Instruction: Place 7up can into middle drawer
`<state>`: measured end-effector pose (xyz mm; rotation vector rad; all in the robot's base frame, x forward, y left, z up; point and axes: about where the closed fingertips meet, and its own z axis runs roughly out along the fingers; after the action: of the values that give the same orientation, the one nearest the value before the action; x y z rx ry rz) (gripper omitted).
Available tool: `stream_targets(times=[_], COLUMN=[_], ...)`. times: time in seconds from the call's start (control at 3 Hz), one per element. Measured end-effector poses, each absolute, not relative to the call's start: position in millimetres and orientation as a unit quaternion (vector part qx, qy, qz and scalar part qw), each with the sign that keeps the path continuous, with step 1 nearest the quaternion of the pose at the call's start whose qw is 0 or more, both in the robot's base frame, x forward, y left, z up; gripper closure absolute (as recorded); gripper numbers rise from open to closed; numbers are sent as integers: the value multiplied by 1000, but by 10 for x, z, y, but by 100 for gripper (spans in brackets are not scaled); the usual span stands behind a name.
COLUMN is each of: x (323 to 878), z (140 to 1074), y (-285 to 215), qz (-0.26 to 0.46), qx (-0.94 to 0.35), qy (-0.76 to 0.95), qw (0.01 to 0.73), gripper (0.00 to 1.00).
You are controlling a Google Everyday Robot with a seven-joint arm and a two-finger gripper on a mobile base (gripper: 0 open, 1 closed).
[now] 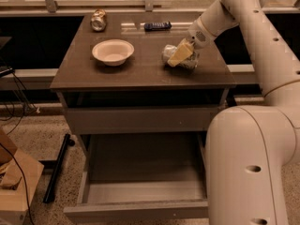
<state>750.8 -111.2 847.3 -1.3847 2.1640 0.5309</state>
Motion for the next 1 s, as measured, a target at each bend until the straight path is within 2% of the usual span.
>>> stream_targets(times=[0.33, 1.0], x=[7304, 6551], z=[8789, 9434], y=[-1122, -1151], qz=[156, 59], qx=[-558, -636], qy=[774, 719], qw=[257, 275], gripper=[100, 100])
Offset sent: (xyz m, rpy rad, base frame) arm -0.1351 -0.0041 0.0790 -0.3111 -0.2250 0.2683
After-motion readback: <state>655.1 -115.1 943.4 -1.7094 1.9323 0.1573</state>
